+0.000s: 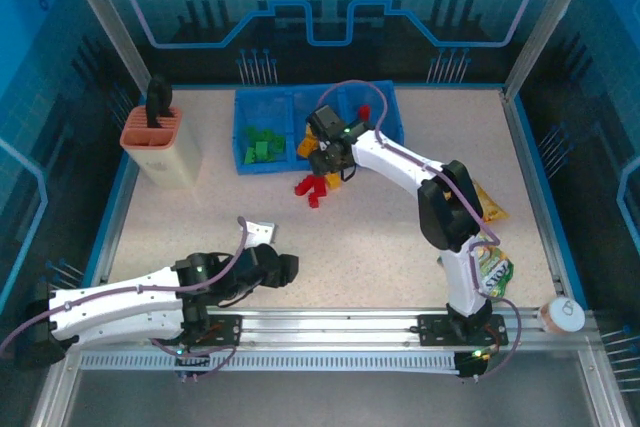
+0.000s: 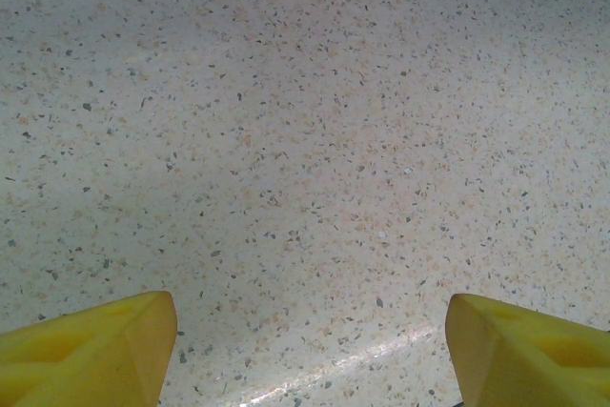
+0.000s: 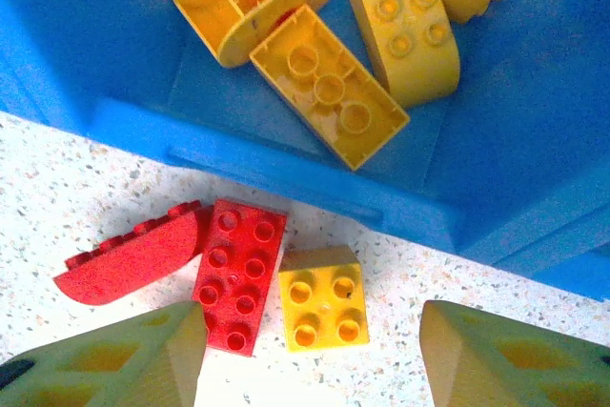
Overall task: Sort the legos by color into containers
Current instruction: Pick up the lego from the center of the table, then place the lego in the container.
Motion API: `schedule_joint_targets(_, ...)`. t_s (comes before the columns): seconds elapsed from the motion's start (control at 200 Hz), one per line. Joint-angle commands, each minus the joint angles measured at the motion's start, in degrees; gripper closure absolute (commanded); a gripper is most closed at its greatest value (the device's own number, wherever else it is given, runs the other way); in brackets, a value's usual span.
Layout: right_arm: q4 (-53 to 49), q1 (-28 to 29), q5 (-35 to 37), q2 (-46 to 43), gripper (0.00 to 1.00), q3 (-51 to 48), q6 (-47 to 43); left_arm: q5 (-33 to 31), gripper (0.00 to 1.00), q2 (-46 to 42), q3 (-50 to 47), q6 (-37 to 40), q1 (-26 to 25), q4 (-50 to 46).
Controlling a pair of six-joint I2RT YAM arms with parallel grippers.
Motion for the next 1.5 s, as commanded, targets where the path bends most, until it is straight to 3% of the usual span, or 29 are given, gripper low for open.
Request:
schedule_joint_targets(0.0,1.7,-0.3,0.0,0.7,0.38,-1.7,0.6,-0.8,0.24,-0.5,0.7,0.1,-0.5,0.2)
schedule_joint_targets(0.675,3.1,-2.2,-3.2,6.4,0.48,-3.3,1.7,-1.0,0.24,-1.3,0.0,-0.1,-0.5,-0.2)
schedule_joint_targets(0.82,2.3,-2.1,-3.6,5.9,0.65,-2.8,1.8,-1.0,0.24,-1.2,0.0,-0.1,-0.6,0.0)
schedule_joint_targets(0.915,2.4,-1.8,-3.6,3.8,0.70,-2.8,1.8,-1.1,0.24,-1.2,0.1,0.2,-0.5,0.1)
schedule_joint_targets(1.201,-0.4,-1.0,-0.3,-1.9,0.69,4.4,0.9,-1.1,0.24,-0.2,0.5,0.7,-0.5,1.0)
schedule_joint_targets(1.436,-8.5,-3.3,0.7,8.0,0.67,19.5,0.7,-0.8,0.24,0.4,1.5,0.9,-0.5,0.6)
schedule_joint_targets(1.496,-10.5,-3.6,1.1,10.3,0.62,22.9,1.4,-0.8,0.24,0.0,1.5,0.7,-0.6,-0.1)
